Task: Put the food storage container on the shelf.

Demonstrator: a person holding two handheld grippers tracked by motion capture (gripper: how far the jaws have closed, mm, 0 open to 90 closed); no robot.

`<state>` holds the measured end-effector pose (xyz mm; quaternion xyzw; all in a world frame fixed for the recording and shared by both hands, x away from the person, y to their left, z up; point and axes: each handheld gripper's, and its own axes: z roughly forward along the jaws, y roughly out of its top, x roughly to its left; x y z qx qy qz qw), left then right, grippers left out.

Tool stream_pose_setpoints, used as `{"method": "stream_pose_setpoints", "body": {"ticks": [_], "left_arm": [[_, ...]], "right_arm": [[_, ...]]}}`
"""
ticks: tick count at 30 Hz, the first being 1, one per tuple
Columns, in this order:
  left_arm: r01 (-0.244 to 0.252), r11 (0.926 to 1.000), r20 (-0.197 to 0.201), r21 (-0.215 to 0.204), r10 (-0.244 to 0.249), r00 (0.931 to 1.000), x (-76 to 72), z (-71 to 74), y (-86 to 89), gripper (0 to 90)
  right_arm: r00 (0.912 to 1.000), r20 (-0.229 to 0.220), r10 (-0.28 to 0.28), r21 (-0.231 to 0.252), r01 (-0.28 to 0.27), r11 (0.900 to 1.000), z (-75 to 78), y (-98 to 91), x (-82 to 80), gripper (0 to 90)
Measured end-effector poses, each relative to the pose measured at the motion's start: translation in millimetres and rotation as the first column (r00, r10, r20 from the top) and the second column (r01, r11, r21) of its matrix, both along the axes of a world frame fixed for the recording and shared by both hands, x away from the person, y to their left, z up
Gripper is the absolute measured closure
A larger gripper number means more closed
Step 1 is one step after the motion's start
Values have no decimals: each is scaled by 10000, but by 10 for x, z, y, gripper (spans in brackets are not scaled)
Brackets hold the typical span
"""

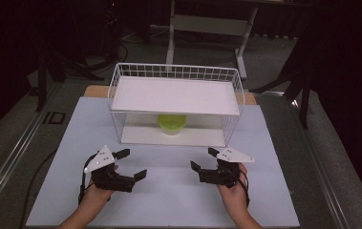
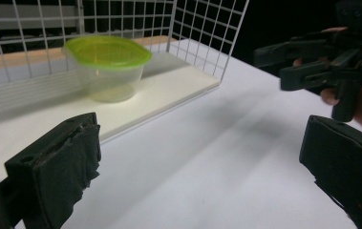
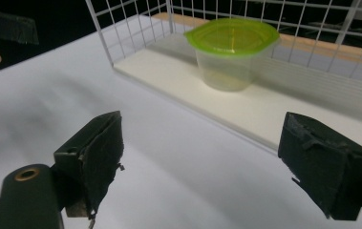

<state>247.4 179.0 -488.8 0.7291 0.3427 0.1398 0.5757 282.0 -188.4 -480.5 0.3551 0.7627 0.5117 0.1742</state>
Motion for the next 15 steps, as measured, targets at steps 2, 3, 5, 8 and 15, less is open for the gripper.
{"method": "stream_pose_setpoints", "body": {"ticks": [2, 3, 5, 8, 15], "left_arm": [[-28, 10000, -62, 33, 29, 10000, -14, -29, 31, 12], [-51, 10000, -96, 65, 52, 9999, -18, -41, 46, 11], [-68, 9999, -137, 95, 70, 9999, -23, -50, 60, 12], [-104, 9999, -218, 115, 107, 9997, -55, -56, 114, 12], [-77, 9997, -348, 211, 84, 9994, -134, -77, 200, 12]], "right_arm": [[10000, 8, 89, -82, -89, 9999, -10, -75, -60, 153], [10000, -18, 73, -27, -73, 10000, -6, -102, -83, 154], [10000, -10, 89, -27, -89, 10000, -5, -129, -97, 153], [10000, -55, -21, 23, 21, 10000, 1, -229, -168, 153], [9999, -10, -158, -38, 158, 9999, 9, -370, -268, 154]]}}
